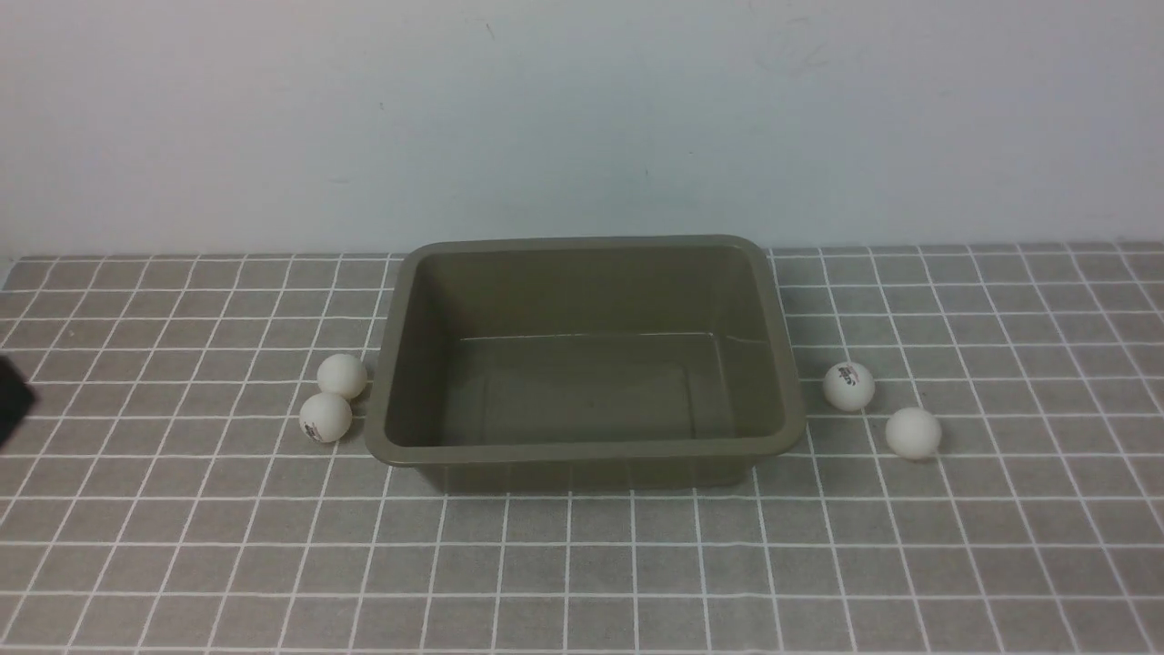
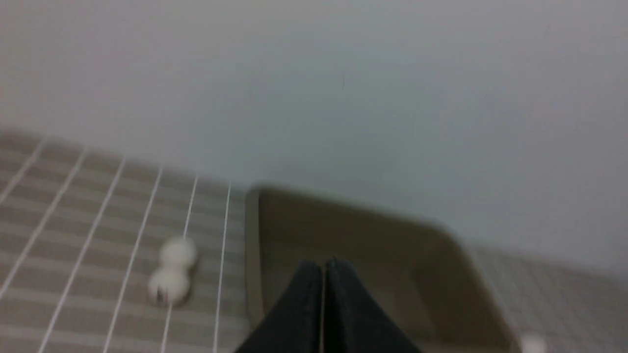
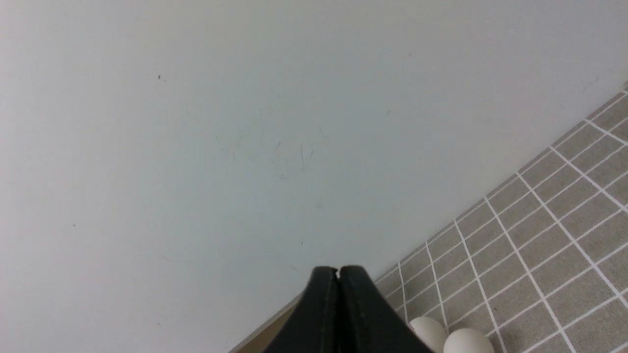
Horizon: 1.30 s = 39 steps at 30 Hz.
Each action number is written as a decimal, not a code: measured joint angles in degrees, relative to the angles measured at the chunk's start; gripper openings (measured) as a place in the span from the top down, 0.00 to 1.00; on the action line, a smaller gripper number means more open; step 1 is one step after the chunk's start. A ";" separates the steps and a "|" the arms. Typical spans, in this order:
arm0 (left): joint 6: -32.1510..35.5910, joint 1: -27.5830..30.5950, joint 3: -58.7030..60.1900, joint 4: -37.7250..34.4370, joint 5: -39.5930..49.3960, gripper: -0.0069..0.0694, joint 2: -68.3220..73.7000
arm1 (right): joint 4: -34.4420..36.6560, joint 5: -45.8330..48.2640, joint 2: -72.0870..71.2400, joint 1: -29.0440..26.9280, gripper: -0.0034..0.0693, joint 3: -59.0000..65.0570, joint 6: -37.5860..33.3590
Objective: Put the table tennis balls into the box on the grey coffee tablecloth.
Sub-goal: 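Reach for and grasp a ping pong ball on the table beside the basket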
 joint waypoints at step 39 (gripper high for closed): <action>15.06 0.00 -37.85 10.65 3.14 0.27 81.94 | -13.64 60.13 55.24 0.00 0.97 -56.97 -21.32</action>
